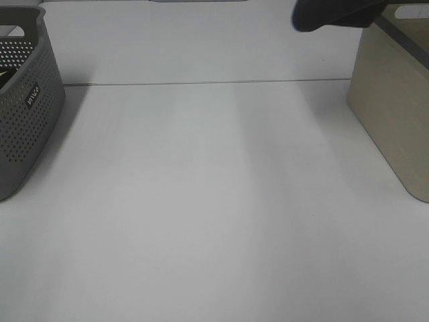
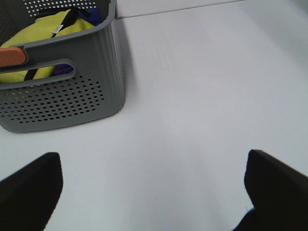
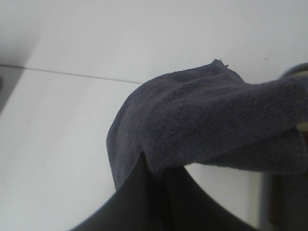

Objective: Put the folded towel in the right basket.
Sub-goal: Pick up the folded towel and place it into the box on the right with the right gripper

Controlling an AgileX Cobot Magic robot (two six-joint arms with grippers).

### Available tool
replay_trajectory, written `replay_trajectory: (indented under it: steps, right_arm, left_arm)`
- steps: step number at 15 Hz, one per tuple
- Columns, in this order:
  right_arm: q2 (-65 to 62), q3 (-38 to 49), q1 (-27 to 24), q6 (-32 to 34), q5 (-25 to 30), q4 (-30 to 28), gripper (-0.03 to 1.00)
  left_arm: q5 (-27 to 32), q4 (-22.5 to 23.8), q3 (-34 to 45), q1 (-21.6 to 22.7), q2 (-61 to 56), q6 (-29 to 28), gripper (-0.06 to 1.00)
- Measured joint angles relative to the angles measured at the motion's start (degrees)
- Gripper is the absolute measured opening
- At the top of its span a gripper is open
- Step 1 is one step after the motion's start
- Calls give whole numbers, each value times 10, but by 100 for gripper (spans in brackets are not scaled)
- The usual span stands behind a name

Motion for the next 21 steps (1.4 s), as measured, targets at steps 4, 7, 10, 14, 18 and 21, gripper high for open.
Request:
replay_trajectory:
  steps: [4,7,10,14,18,21]
  right_arm:
    - [-32,0,-116,1,32,-3,3]
    - [-33,33,-191,14,41,-9,3]
    - [-15,80,-194,17,32,-31,3]
    - [29,97,-194,38,26,-65,8]
    - [56,97,-194,45,36,-69,52]
    - [45,97,-185,46,42,-61,64]
  left_arm:
    - [0,0,0,0,0,0,98]
    - [0,0,0,0,0,0,98]
    - [0,0,0,0,0,0,98]
    - [0,0,0,0,0,0,98]
    - [0,0,0,0,0,0,98]
    - [0,0,0,0,0,0,98]
